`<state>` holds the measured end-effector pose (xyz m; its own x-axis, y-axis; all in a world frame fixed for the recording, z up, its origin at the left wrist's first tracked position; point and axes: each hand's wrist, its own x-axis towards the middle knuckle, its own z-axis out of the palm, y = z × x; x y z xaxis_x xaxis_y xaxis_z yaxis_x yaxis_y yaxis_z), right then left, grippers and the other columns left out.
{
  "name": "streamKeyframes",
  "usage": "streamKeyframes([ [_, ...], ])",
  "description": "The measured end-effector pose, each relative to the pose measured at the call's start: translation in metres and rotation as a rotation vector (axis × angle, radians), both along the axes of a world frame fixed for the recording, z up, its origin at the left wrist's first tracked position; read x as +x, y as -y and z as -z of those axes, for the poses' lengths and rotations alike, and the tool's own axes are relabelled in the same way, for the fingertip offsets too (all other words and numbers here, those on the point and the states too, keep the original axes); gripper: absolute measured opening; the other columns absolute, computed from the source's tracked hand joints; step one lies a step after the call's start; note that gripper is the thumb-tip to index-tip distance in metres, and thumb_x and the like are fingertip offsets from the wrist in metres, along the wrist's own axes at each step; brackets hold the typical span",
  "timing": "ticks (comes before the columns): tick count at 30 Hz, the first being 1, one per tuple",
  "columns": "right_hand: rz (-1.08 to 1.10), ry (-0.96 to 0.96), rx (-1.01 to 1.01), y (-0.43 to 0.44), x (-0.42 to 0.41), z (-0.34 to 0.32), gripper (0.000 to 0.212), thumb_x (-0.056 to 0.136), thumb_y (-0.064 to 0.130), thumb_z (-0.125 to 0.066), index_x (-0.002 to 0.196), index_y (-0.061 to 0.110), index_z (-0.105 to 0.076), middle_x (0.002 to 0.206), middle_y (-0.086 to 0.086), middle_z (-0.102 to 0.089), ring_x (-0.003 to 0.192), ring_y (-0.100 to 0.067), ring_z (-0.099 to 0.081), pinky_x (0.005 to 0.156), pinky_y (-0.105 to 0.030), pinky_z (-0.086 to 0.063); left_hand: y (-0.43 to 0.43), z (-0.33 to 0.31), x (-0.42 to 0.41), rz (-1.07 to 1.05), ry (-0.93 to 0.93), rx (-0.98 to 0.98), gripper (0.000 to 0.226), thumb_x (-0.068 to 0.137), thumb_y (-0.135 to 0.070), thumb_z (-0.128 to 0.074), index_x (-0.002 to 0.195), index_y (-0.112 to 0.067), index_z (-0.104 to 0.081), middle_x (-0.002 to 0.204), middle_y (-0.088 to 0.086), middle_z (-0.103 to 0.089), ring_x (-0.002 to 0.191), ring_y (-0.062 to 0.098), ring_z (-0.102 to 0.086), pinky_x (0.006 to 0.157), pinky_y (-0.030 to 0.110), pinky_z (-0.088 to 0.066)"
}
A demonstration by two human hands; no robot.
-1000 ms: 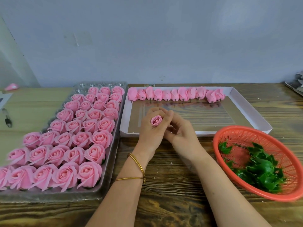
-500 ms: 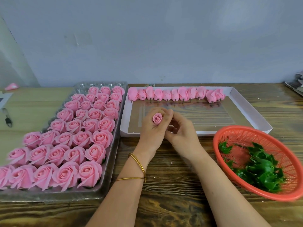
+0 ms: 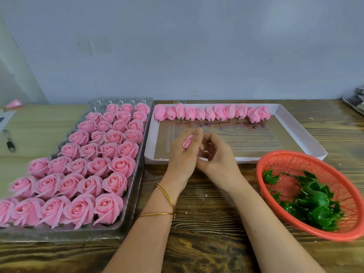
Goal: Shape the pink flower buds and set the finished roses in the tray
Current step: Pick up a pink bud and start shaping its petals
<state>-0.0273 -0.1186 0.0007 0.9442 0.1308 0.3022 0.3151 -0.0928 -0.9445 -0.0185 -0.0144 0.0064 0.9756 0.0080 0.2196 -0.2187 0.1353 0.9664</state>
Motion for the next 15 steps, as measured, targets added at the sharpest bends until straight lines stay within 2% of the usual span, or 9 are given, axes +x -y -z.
streamKeyframes([
  [2, 0.004, 0.004, 0.003, -0.0003, 0.0008, 0.0004, 0.040, 0.080, -0.005, -0.073, 0.109, 0.020, -0.061, 0.100, -0.002, -0.069, 0.096, -0.019, -0.067, 0.086, -0.032, -0.054, 0.0001, 0.0008, 0.0002, 0.000, -0.005, 0.000, 0.051, 0.085, -0.049, -0.055, 0.098, 0.000, -0.062, 0.084, 0.017, -0.059, 0.082, 0.024, -0.063, 0.073, 0.032, -0.057],
  [4, -0.015, 0.002, 0.004, 0.0000, 0.0012, -0.0002, 0.044, 0.082, -0.006, -0.070, 0.116, 0.020, -0.061, 0.106, -0.003, -0.070, 0.100, -0.017, -0.067, 0.088, -0.030, -0.053, -0.0002, 0.0004, 0.0001, 0.006, -0.004, 0.006, 0.045, 0.083, -0.046, -0.060, 0.098, -0.004, -0.064, 0.094, 0.020, -0.063, 0.088, 0.026, -0.065, 0.076, 0.034, -0.058],
  [6, -0.047, -0.011, 0.003, 0.0004, 0.0007, -0.0011, 0.048, 0.084, -0.008, -0.066, 0.125, 0.016, -0.058, 0.115, -0.006, -0.068, 0.108, -0.017, -0.065, 0.094, -0.032, -0.053, -0.0013, -0.0014, -0.0006, 0.015, 0.022, 0.004, 0.028, 0.082, -0.040, -0.064, 0.086, -0.013, -0.067, 0.099, 0.021, -0.062, 0.089, 0.024, -0.064, 0.074, 0.031, -0.057],
  [8, -0.077, -0.011, 0.012, 0.0011, -0.0001, -0.0021, 0.052, 0.085, -0.012, -0.062, 0.128, 0.016, -0.057, 0.120, -0.010, -0.066, 0.115, -0.020, -0.061, 0.099, -0.037, -0.051, -0.0027, -0.0034, -0.0013, 0.026, 0.047, 0.001, 0.021, 0.080, -0.038, -0.065, 0.077, -0.018, -0.066, 0.099, 0.022, -0.060, 0.087, 0.020, -0.063, 0.070, 0.027, -0.055],
  [12, -0.089, 0.011, 0.002, 0.0003, -0.0021, -0.0059, 0.056, 0.086, -0.014, -0.058, 0.117, 0.033, -0.058, 0.118, -0.011, -0.066, 0.116, -0.022, -0.060, 0.100, -0.040, -0.050, -0.0037, -0.0008, 0.0008, 0.013, 0.045, 0.004, 0.028, 0.083, -0.037, -0.062, 0.083, -0.009, -0.066, 0.099, 0.024, -0.059, 0.086, 0.020, -0.061, 0.071, 0.030, -0.055],
  [15, -0.068, 0.001, -0.005, 0.0006, -0.0011, -0.0034, 0.044, 0.085, -0.011, -0.063, 0.119, 0.018, -0.062, 0.111, -0.012, -0.067, 0.107, -0.025, -0.064, 0.095, -0.043, -0.053, -0.0014, -0.0008, 0.0002, 0.003, 0.017, -0.019, 0.043, 0.084, -0.040, -0.059, 0.096, 0.001, -0.064, 0.090, 0.018, -0.062, 0.082, 0.019, -0.062, 0.068, 0.025, -0.055],
])
